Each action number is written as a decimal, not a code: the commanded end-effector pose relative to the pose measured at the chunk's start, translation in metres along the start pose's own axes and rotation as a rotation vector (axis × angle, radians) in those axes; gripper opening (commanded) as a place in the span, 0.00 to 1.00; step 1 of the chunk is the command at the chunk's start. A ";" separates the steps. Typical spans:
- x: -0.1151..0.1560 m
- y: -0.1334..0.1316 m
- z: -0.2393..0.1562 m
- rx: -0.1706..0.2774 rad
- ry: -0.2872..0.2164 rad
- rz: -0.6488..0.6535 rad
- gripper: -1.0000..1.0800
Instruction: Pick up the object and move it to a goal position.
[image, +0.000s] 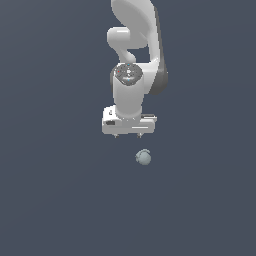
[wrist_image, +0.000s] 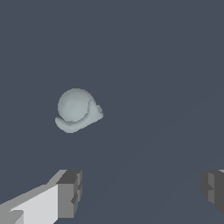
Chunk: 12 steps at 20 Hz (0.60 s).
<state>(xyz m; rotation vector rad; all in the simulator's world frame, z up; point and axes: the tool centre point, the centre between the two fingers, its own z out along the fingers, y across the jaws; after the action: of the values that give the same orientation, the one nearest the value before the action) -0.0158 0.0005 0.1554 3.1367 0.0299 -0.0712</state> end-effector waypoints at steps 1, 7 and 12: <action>0.000 0.000 0.000 0.000 0.000 0.000 0.96; 0.001 -0.006 0.006 -0.004 -0.009 -0.040 0.96; 0.002 -0.010 0.011 -0.007 -0.014 -0.067 0.96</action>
<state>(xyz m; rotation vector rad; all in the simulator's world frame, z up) -0.0149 0.0102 0.1453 3.1291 0.1264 -0.0916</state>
